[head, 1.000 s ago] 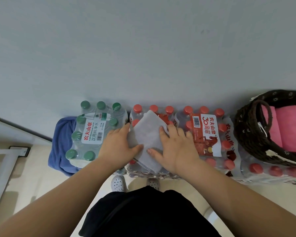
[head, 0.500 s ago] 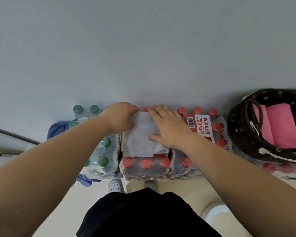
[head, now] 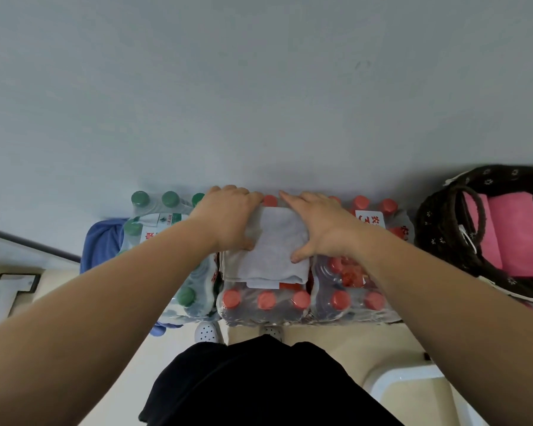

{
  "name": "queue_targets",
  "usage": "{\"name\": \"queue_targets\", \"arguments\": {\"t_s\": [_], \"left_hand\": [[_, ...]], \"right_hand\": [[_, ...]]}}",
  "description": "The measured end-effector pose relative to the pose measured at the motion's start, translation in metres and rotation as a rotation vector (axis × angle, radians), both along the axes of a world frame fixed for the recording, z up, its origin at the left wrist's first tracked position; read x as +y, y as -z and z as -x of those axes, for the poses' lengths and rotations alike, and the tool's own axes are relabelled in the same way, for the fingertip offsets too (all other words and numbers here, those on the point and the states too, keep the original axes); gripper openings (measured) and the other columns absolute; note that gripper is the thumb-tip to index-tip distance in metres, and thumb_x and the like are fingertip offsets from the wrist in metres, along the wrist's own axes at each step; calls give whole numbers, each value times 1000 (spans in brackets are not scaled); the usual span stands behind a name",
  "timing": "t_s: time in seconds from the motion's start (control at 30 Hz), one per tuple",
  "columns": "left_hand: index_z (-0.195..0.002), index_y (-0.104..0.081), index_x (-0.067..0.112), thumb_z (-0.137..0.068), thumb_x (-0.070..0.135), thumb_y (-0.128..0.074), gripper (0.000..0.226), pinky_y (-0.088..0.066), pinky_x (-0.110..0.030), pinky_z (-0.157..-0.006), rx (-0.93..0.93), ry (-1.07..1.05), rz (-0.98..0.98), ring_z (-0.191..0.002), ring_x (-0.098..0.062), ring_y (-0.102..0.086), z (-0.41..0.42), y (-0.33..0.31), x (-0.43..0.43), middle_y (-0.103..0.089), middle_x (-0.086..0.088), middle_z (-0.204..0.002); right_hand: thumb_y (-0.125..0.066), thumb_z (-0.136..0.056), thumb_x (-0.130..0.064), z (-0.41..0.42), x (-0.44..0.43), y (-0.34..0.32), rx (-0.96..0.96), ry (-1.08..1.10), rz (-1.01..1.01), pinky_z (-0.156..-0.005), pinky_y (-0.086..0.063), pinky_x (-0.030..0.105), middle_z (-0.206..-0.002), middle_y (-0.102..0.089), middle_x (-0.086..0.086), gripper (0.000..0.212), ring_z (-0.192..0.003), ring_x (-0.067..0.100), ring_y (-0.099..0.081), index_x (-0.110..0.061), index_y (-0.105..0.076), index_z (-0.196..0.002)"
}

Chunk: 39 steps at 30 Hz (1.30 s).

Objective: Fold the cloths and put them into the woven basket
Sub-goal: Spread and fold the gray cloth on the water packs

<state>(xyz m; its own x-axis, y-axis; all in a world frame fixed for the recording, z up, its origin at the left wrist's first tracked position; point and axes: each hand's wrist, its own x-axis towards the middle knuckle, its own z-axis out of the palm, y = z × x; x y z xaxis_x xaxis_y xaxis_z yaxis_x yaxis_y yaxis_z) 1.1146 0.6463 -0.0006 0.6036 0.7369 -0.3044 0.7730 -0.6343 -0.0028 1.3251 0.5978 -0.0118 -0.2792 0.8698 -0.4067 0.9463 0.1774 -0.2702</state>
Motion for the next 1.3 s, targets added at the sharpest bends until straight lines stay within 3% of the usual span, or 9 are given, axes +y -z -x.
{"name": "queue_targets", "arguments": {"t_s": [0.13,0.3,0.37,0.47,0.53,0.63,0.87,1.07,1.3], "left_hand": [[-111,-57,21,-80,41,-68,38,-37,-36,-77,-43,100,-156,-95,-28,-59,-5,-6,-5,-62,-1,-99],[-79,-57,12,-64,28,-78,30,-42,-35,-57,-174,125,-304,-67,-31,-57,13,17,-26,-60,-9,-81],[-84,-55,12,-70,29,-70,26,-46,-37,-61,-241,105,-307,-70,-32,-62,19,22,-38,-64,-11,-89],[-111,-62,9,-80,35,-55,41,-53,-42,-87,-329,36,-241,-104,-34,-67,30,30,-62,-67,-15,-121],[-137,-53,9,-88,45,-47,62,-39,-51,-109,-286,-1,-168,-132,-34,-52,36,32,-79,-51,-15,-146],[-157,-23,13,-92,66,-32,84,-13,-54,-122,-203,-19,-92,-152,-32,-15,39,33,-99,-16,-11,-165],[-159,-2,13,-93,76,-17,93,-6,-58,-121,-141,-55,-30,-152,-31,12,35,49,-123,7,-11,-166],[-158,-3,11,-97,68,-20,86,-8,-59,-121,-128,-47,-33,-152,-33,10,37,53,-125,6,-13,-165],[-158,-13,8,-97,52,-25,76,-11,-57,-122,-204,42,-22,-153,-28,2,49,43,-104,-5,-11,-166]], "right_hand": [[-84,-65,-49,10,-5,-5,-52,-30,-178,-93,-40,35,-121,-48,3,76,-113,24,-50,-19,-51,-127],[-75,-77,-22,25,-39,-2,73,45,-410,-78,-46,36,-103,-60,9,43,-91,29,-59,-12,-51,-110],[-75,-76,-42,29,-58,7,80,34,-497,-86,-51,38,-111,-66,8,60,-101,29,-64,-11,-52,-122],[-63,-80,-62,30,-76,21,-53,-34,-436,-115,-35,48,-153,-43,10,95,-142,27,-39,-11,-30,-152],[-62,-87,-52,31,-84,26,-109,-48,-404,-116,-31,51,-160,-31,11,87,-149,29,-26,-10,-27,-155],[-57,-94,-43,35,-96,29,-151,-56,-414,-119,-26,52,-162,-24,14,77,-151,32,-18,-9,-25,-155],[-28,-97,-58,44,-116,28,-107,-18,-334,-123,-12,54,-165,-6,16,80,-153,31,1,-7,-14,-157],[-13,-98,-63,60,-76,14,-83,29,-343,-121,5,56,-166,10,8,81,-152,28,14,-11,2,-157],[-17,-100,-55,61,-73,44,-106,30,-288,-120,-2,61,-166,11,9,72,-151,32,17,-15,7,-155]]}}
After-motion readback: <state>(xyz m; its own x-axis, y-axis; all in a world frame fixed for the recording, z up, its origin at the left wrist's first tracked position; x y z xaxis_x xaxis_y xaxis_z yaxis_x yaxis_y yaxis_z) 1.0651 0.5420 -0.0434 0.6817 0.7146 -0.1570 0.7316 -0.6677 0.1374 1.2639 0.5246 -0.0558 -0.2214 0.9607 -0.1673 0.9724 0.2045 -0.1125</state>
